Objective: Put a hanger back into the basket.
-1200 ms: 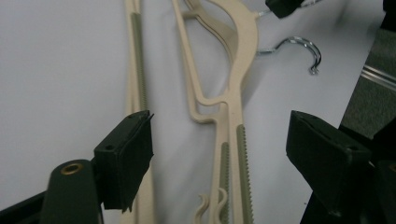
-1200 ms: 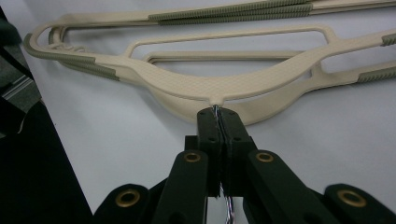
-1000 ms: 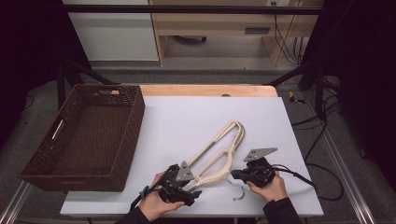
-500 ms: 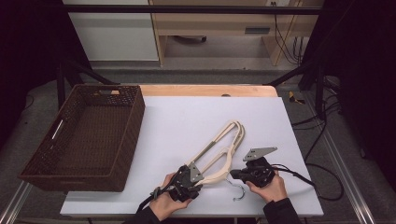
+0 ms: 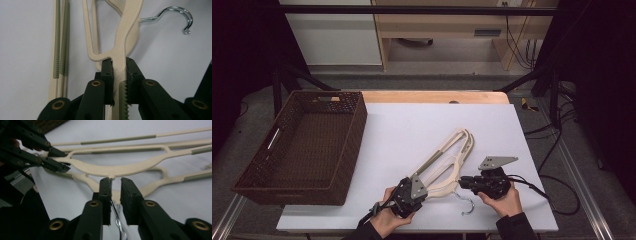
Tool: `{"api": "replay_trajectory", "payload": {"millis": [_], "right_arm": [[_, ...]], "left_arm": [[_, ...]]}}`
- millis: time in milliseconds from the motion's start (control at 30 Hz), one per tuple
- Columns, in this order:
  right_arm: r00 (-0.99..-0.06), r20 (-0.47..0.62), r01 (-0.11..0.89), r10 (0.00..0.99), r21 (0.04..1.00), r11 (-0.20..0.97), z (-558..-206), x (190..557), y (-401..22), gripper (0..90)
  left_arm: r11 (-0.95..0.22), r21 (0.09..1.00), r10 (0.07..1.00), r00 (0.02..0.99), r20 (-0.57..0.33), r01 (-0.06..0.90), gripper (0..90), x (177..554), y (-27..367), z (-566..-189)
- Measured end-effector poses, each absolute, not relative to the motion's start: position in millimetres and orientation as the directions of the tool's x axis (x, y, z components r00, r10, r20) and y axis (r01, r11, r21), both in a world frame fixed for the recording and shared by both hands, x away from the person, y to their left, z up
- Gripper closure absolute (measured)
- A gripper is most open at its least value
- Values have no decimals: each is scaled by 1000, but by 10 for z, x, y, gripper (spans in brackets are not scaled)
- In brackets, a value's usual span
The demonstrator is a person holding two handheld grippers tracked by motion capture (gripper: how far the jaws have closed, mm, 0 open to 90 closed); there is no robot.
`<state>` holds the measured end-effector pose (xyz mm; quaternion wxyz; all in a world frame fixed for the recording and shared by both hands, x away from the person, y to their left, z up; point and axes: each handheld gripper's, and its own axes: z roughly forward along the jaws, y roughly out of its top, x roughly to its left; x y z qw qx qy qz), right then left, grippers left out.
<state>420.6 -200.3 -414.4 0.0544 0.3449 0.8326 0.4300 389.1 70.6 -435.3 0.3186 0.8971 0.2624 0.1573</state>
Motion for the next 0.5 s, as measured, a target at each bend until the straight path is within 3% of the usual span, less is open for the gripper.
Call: {"api": "replay_trajectory", "payload": {"millis": [33,200,233,400,500], "right_arm": [[-756,206,528,621,754,392,-4144,4206,-2003,765],[-763,206,471,613,826,310,-4047,4196,-2103,561],[-763,206,471,613,826,310,-4047,4196,-2103,561],[-744,202,399,636,899,181,-3910,4149,-2245,391],[-728,170,370,664,913,173,-3887,4141,-2294,347]], "left_arm": [[-656,659,570,814,112,368,793,3891,718,-4343],[-643,680,567,816,113,353,795,3860,763,-4247],[-641,681,568,815,113,353,795,3858,771,-4233],[-648,673,570,813,118,357,795,3868,788,-4241],[-648,675,571,812,124,352,796,3866,793,-4236]]}}
